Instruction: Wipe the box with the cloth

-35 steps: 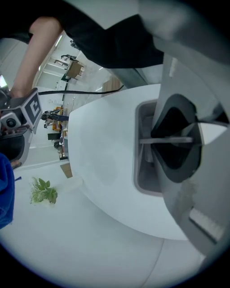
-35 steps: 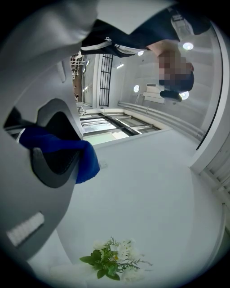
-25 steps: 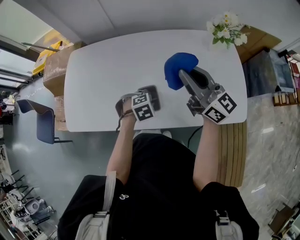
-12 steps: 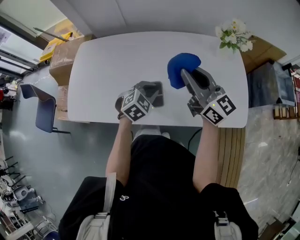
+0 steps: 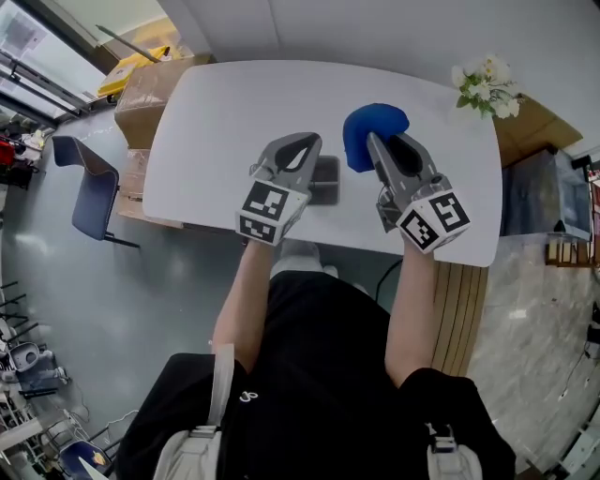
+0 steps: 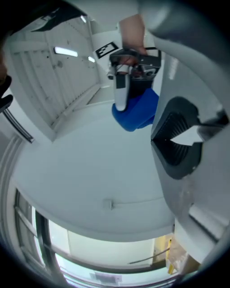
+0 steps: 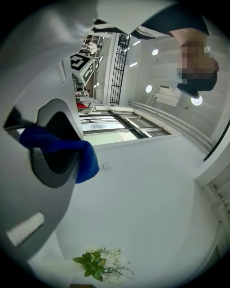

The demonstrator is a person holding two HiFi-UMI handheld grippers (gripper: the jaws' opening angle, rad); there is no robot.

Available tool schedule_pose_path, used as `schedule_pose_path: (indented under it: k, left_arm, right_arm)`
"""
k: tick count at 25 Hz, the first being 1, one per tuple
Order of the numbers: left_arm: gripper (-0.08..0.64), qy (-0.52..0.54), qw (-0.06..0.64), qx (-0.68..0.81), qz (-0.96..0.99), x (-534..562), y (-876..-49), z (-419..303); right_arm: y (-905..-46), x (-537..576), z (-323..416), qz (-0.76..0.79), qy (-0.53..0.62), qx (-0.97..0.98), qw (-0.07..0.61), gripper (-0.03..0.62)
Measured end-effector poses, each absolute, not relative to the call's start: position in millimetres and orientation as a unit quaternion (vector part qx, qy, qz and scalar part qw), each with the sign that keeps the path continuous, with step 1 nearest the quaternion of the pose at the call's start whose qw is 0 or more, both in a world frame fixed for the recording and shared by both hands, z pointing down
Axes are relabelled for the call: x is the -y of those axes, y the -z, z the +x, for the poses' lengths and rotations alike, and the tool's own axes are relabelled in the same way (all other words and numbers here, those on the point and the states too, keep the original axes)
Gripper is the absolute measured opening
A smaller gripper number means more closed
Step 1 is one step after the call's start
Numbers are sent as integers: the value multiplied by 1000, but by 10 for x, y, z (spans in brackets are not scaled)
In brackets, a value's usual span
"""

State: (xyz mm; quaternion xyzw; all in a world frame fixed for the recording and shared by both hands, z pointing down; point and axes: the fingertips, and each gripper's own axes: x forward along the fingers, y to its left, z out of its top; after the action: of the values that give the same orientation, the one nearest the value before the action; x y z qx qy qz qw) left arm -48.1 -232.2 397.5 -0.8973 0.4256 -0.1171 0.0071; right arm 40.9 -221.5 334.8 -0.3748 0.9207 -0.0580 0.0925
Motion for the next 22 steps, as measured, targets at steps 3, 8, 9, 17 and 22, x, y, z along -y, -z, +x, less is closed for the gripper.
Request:
schedule_pose_path:
  k: [3,8,9,17,22]
  left_arm:
    - [0,71,-8,-469,-880,2332,-3791,-603]
    - [0,10,-17,-515,-857,2314,-3577,-678]
    - [0,6,-15,-520,-854,2312,-3556,-678]
    - [0,-8,-5,-522,-853,2250,-3442,-649]
    - [0,-13,-1,-525,-851,2236,-3409,-649]
  right_arm:
    - [-3338,2214,384,-389,53,-916,82,52]
    - [-3332,2223,379,-413,40,-907,71,49]
    - [-3330,2224,371,-416,38,-906,68,49]
    - [-3288,2175,249,-425,16,-904,51,49]
    - [-3253,2160,281,-435,9,-899,49,49]
